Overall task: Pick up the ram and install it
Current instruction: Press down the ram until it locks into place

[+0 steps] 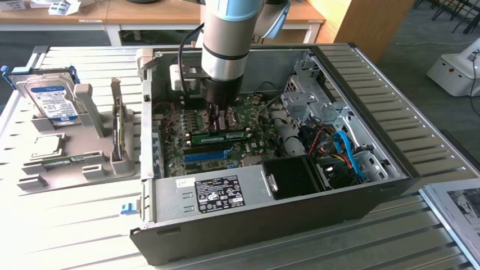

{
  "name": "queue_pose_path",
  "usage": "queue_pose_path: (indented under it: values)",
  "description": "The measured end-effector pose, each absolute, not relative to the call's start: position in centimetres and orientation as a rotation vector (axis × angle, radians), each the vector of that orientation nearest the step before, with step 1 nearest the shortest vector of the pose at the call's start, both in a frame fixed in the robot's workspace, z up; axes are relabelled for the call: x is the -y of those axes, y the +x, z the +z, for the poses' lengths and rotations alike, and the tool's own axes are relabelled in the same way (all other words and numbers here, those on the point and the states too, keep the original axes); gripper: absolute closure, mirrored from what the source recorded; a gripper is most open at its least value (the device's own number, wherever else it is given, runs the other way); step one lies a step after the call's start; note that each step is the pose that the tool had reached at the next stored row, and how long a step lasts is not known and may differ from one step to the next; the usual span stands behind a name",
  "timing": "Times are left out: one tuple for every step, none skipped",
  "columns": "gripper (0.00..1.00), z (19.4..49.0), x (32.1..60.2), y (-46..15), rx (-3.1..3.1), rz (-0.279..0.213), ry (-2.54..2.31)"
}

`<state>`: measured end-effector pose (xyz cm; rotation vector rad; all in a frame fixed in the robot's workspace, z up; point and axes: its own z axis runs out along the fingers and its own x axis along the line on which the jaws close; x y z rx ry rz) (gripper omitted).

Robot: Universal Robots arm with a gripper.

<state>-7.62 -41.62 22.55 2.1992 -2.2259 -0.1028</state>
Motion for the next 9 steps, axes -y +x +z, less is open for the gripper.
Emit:
queue_pose_path:
  values:
    - [0.9,22.55,41.62,-7.62,2.226,-0.103,2.199]
    - [0.9,22.54,41.62,-7.62,2.226,-0.103,2.199]
    - [0.9,22.53,41.62,-7.62,2.226,-0.103,2.199]
    - [0.9,22.51,41.62,-7.62,2.226,-0.103,2.199]
    - [0.9,22.5,41.62,-7.62,2.226,-0.103,2.199]
    - [0.9,22.48,41.62,-7.62,2.226,-0.103,2.199]
    - [0.9,22.47,41.62,-7.62,2.226,-0.103,2.199]
    - [0.9,22.46,41.62,-7.62,2.226,-0.103,2.199]
    - [0.9,22.44,41.62,-7.62,2.226,-0.103,2.199]
